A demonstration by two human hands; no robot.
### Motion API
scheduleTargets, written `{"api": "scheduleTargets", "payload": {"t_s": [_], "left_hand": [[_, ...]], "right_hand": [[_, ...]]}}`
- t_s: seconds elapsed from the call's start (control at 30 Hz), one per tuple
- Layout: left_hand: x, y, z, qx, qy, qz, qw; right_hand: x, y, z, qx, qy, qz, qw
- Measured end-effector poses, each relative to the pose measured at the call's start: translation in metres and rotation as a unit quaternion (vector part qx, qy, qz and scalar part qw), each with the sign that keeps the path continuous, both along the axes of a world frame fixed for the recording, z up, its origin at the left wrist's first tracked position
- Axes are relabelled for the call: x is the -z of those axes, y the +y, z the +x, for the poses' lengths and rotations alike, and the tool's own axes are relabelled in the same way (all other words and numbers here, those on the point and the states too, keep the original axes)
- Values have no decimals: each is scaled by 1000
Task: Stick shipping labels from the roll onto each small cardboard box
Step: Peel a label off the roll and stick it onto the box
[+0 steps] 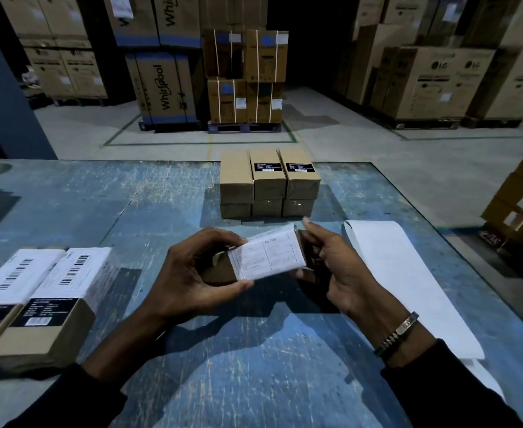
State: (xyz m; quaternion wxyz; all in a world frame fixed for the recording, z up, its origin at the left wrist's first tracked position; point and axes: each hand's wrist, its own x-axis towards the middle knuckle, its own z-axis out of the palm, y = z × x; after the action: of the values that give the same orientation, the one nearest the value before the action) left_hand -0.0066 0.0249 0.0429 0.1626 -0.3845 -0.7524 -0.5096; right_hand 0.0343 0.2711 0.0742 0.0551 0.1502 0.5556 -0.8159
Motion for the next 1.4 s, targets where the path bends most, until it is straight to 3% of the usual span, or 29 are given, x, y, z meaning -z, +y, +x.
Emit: {"api": "scheduleTargets", "payload": {"t_s": [0.1, 0.2, 0.4, 0.63, 0.87, 1.07, 1.2, 1.4], "left_hand": [[-1, -6, -4, -31, -49, 42, 997], [-4, -11, -5, -43, -106, 79, 990], [0, -11, -6, -25, -181, 80, 980], [0, -15, -8, -34, -170, 63, 983], [0, -12, -6, -22, -186, 68, 980], [-2, -15, -8, -41, -193, 60, 979], [-2, -11, -4, -37, -174, 17, 984], [-5, -4, 1, -58, -155, -8, 986]], "right_hand": [[-6, 2, 2, -62, 74, -26, 995], [-5, 1, 4, -104, 138, 35, 984], [-4, 2, 5, -42, 130, 129, 982], [-4, 10, 5, -87, 138, 123, 979], [0, 2, 4, -45, 150, 196, 968], [4, 1, 5, -101, 138, 156, 973], [14, -18, 1, -5, 108, 210, 972], [9, -16, 6, 2, 158, 297, 942]]}}
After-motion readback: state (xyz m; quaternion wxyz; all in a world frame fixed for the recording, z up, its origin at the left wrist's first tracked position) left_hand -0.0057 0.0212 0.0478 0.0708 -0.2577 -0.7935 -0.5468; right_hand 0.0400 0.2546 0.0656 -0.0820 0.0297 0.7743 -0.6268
